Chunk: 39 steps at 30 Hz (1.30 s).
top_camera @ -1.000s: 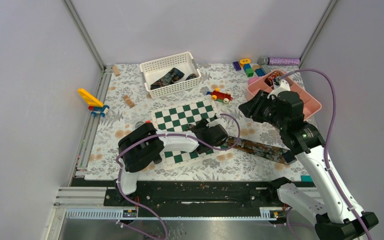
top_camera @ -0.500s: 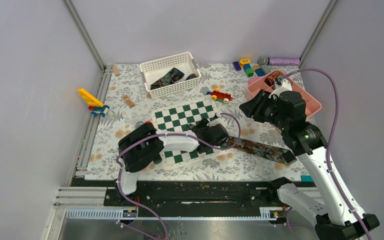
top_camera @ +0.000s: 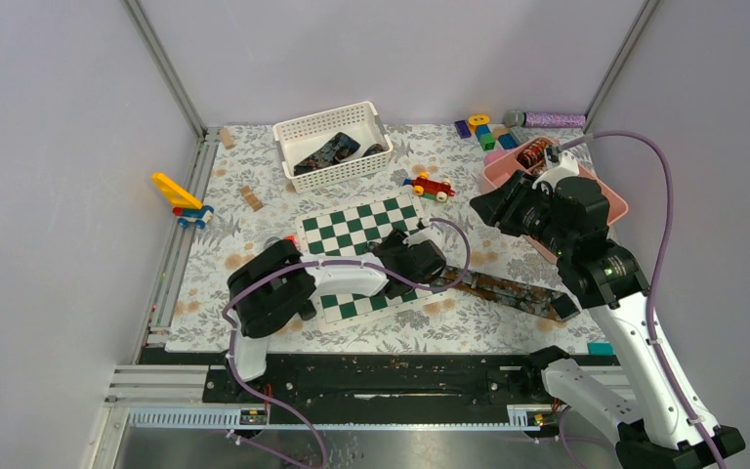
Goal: Roll the ties
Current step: Roll the tie at the center of the board.
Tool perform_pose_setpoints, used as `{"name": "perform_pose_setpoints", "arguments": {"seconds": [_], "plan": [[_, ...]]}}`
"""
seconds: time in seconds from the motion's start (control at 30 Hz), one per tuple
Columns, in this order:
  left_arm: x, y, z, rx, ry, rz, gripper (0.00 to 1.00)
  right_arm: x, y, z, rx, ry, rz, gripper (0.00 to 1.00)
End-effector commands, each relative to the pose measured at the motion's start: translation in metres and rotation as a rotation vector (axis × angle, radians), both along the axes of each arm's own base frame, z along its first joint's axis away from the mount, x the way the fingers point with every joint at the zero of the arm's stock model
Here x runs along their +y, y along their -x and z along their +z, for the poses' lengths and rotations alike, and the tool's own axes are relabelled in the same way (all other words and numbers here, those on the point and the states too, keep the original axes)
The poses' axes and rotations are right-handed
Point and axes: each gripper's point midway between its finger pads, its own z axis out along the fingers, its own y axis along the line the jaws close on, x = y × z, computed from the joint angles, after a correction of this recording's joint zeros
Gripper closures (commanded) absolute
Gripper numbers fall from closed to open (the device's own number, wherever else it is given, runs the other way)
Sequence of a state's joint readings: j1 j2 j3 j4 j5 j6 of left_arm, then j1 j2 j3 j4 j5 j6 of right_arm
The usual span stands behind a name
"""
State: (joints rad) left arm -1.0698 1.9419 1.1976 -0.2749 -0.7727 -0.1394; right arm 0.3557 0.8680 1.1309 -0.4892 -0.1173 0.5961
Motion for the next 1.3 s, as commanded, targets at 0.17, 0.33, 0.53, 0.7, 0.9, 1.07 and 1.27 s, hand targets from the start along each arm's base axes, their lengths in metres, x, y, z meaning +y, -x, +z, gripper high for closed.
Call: {"name": "perform_pose_setpoints", "arguments": {"seconds": [0.17, 0.33, 0.53, 0.7, 0.9, 1.07, 1.27], "plan": [[-0.011, -0.010, 0.052, -0.097, 0.108, 0.028, 0.45, -0.001, 0.001, 0.027, -0.064, -0.027, 0.002, 0.52], [-0.009, -0.008, 0.058, -0.101, 0.127, 0.033, 0.45, -0.001, 0.000, 0.029, -0.068, -0.022, 0.003, 0.52], [-0.009, 0.001, 0.085, -0.090, 0.286, -0.006, 0.45, 0.007, -0.010, 0.056, -0.098, -0.005, 0.040, 0.52], [0.010, 0.017, 0.110, -0.068, 0.489, -0.015, 0.46, 0.020, -0.030, 0.099, -0.186, 0.001, 0.097, 0.40], [0.074, 0.025, 0.135, -0.027, 0.768, 0.119, 0.44, 0.047, -0.068, 0.056, -0.093, 0.163, 0.241, 0.12], [0.123, 0.024, 0.175, -0.061, 0.913, 0.197, 0.30, 0.090, -0.081, -0.031, 0.036, 0.447, 0.428, 0.03], [0.164, 0.018, 0.192, -0.078, 0.955, 0.294, 0.13, 0.160, -0.069, -0.129, 0.095, 0.732, 0.768, 0.01]]}}
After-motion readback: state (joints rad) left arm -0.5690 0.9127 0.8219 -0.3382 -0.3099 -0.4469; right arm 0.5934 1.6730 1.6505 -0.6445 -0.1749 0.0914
